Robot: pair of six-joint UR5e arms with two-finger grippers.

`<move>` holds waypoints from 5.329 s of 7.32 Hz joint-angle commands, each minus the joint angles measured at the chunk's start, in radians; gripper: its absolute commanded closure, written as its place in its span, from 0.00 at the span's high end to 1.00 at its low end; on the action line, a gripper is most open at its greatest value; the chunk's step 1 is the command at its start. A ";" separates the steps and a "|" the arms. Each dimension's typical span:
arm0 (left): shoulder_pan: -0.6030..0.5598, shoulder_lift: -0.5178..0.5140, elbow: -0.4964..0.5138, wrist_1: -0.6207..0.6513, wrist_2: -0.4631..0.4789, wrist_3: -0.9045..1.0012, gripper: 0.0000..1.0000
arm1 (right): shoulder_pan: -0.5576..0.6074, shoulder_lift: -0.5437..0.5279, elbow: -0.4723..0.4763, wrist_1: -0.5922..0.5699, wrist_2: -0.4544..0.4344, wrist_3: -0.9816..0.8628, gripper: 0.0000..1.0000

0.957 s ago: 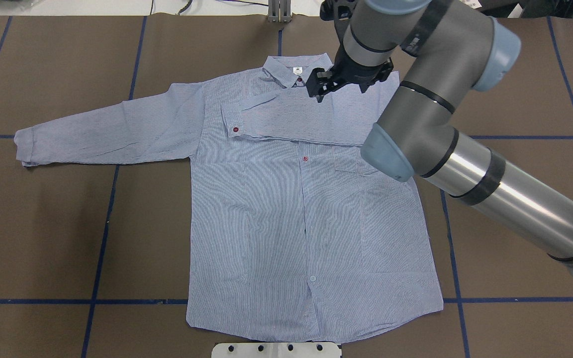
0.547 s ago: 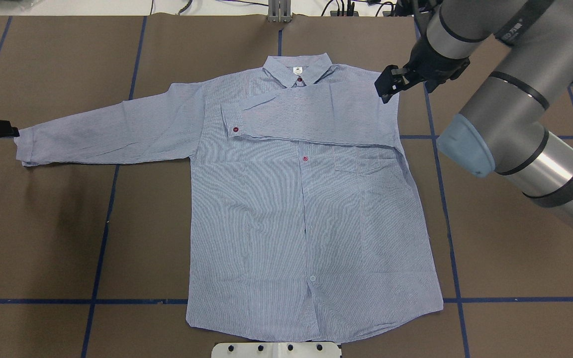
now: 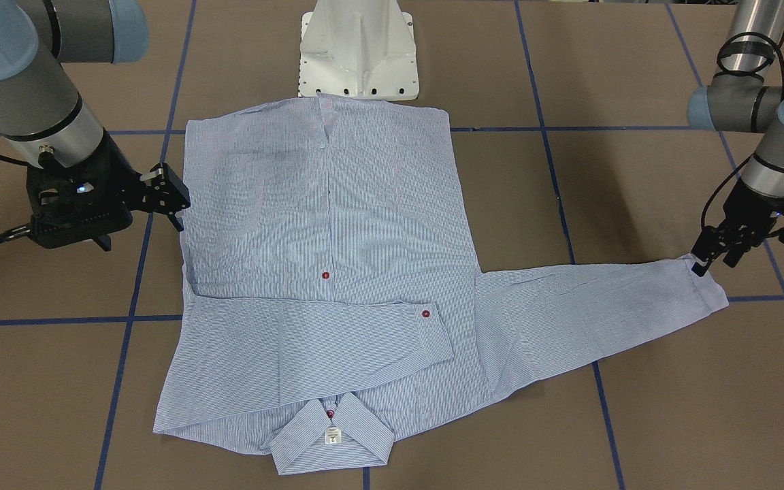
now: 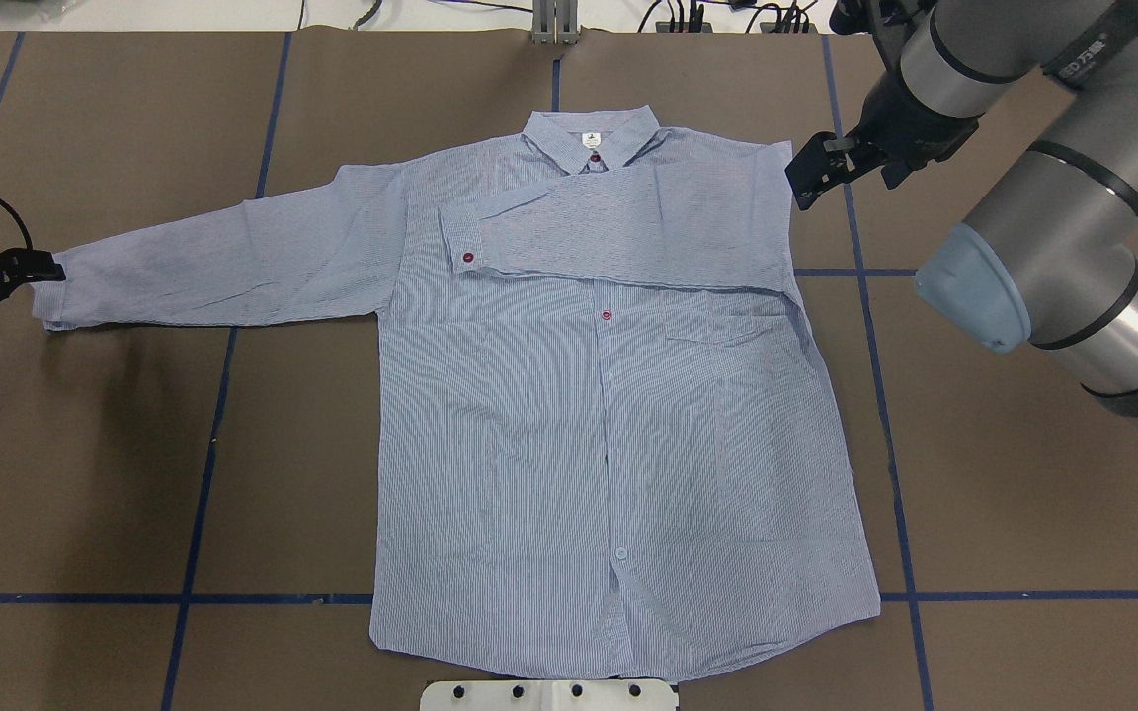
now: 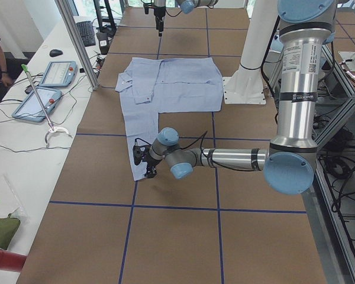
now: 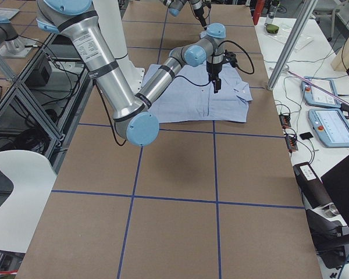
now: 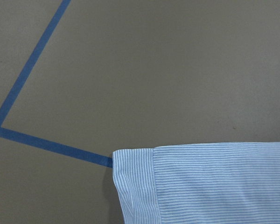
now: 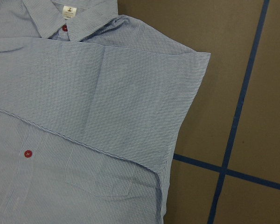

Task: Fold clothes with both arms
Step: 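Release the sleeve near the collar and raise the right gripper away, then lower the left gripper to the other sleeve cuff and grasp it, then fold the grasped sleeve with the left gripper across the shirt body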

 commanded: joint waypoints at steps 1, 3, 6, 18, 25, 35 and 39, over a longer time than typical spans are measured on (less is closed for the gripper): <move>0.004 -0.020 0.028 -0.002 0.010 0.001 0.70 | -0.002 0.002 -0.001 -0.001 -0.001 0.000 1.00; 0.004 -0.018 0.037 0.000 0.012 0.003 0.67 | -0.002 0.001 -0.001 -0.001 -0.003 0.001 1.00; 0.006 -0.018 0.043 0.003 0.013 -0.002 0.54 | -0.003 -0.001 0.001 -0.001 -0.003 0.001 1.00; 0.006 -0.016 -0.259 0.288 -0.094 0.003 0.00 | 0.013 -0.099 0.070 -0.008 0.023 -0.002 1.00; 0.131 -0.740 -0.346 1.029 -0.119 -0.293 0.00 | 0.202 -0.418 0.140 0.007 0.034 -0.371 1.00; 0.288 -1.144 0.170 0.771 -0.096 -0.633 0.00 | 0.291 -0.489 0.108 0.008 0.128 -0.473 1.00; 0.453 -1.144 0.377 0.530 0.089 -0.712 0.00 | 0.291 -0.486 0.096 0.008 0.129 -0.470 1.00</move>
